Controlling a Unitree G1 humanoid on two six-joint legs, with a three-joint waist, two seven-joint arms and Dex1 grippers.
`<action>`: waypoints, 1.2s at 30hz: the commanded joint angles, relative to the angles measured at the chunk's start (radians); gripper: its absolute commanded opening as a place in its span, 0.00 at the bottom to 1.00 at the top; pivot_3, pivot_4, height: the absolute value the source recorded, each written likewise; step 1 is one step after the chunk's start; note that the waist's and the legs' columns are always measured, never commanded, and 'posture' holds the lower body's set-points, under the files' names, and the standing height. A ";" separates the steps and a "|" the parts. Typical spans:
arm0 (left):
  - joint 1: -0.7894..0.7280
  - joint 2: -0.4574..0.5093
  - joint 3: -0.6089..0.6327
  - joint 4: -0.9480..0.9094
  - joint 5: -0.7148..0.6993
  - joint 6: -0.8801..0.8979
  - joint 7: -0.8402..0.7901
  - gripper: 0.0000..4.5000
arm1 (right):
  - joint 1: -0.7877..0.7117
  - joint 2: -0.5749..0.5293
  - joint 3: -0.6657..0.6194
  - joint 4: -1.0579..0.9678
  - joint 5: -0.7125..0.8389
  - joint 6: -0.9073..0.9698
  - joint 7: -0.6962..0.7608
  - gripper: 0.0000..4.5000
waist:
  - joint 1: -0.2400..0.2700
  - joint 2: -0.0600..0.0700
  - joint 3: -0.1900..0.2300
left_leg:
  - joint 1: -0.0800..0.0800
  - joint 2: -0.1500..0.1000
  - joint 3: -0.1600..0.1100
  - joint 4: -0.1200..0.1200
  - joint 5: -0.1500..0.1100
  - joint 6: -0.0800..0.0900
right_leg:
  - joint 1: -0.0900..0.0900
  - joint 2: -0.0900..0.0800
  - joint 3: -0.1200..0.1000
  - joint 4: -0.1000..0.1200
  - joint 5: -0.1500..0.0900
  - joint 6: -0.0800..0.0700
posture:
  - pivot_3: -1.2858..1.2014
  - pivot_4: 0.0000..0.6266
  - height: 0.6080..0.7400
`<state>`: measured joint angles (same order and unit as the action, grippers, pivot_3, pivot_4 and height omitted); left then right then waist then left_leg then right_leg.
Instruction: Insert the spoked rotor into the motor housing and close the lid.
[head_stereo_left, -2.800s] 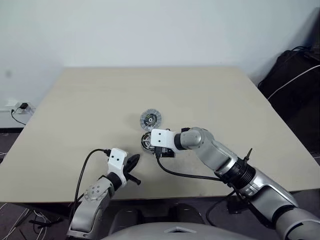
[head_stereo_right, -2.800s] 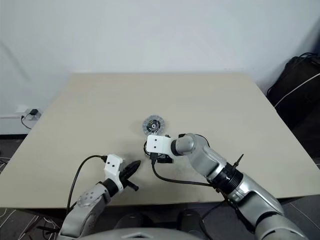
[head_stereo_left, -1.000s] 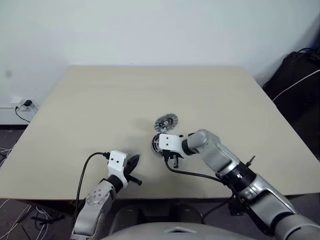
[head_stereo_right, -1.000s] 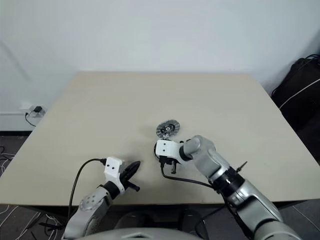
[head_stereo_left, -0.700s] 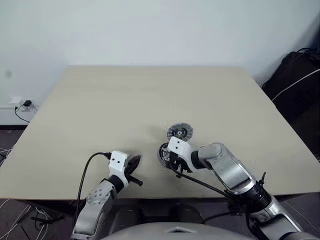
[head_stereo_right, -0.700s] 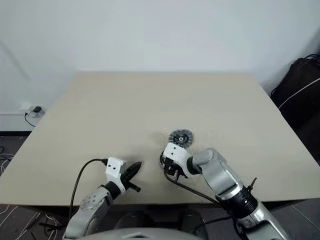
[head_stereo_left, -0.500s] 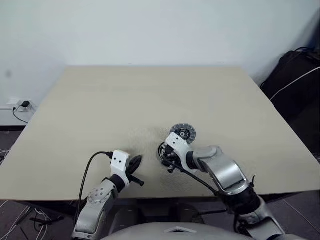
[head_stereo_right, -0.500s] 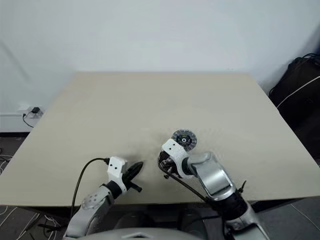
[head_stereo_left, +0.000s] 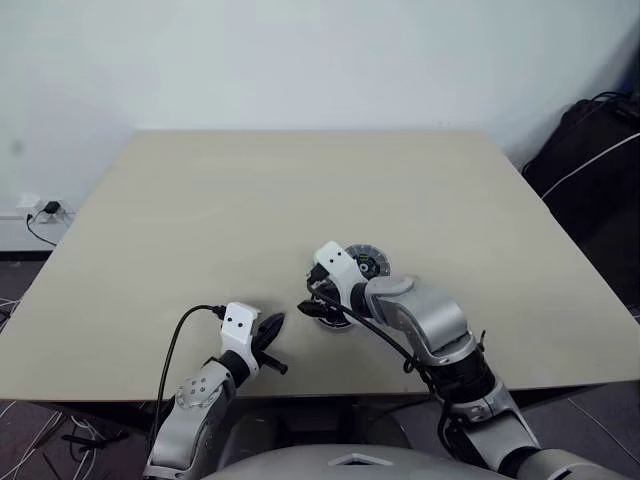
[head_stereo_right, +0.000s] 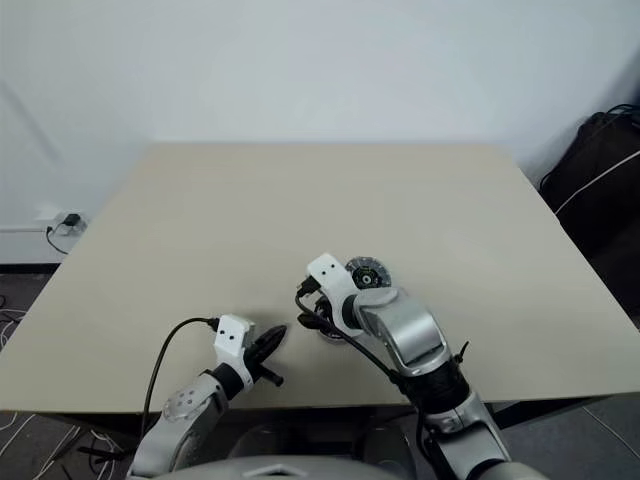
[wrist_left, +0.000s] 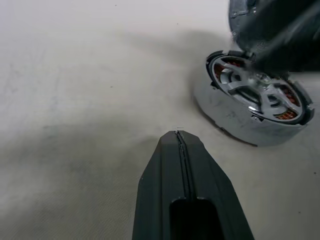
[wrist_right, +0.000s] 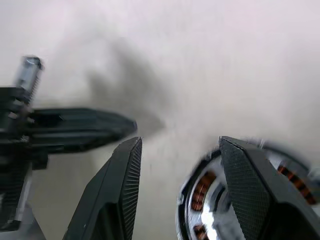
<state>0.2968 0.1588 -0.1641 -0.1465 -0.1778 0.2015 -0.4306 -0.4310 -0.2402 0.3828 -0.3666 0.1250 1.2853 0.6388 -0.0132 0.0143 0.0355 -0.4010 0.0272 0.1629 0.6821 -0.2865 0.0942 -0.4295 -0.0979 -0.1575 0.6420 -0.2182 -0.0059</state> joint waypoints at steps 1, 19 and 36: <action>-0.005 -0.008 0.005 -0.027 -0.010 -0.017 0.007 0.00 | -0.049 -0.116 0.072 -0.108 0.035 -0.091 0.072 0.59 | 0.001 0.000 0.000 | 0.000 0.000 0.000 0.000 0.000 0.001 | 0.000 0.000 0.000 0.000 0.000 0.000 | 0.52 0.00 1.00; 0.001 -0.017 -0.001 -0.039 -0.013 -0.011 0.017 0.00 | -0.072 -0.551 0.388 0.068 -0.348 -0.866 0.397 0.59 | 0.004 -0.008 0.005 | 0.000 0.000 0.000 0.002 -0.001 0.002 | 0.001 0.000 0.000 -0.001 -0.001 0.002 | 0.52 0.00 1.00; 0.016 -0.019 0.002 -0.057 -0.014 -0.009 0.033 0.00 | -0.064 -0.509 0.339 0.213 -0.433 -0.975 0.489 0.39 | 0.005 -0.008 0.005 | 0.000 0.000 0.000 0.002 -0.001 0.002 | 0.001 0.000 0.000 -0.001 0.000 0.002 | 0.52 0.00 1.00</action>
<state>0.3165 0.1437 -0.1659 -0.1586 -0.1783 0.2081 -0.3988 -0.4905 -0.7508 0.7603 -0.1546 -0.3004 0.3273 1.1247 -0.0084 0.0064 0.0409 -0.4009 0.0274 0.1630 0.6845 -0.2874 0.0961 -0.4283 -0.0982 -0.1576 0.6415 -0.2186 -0.0034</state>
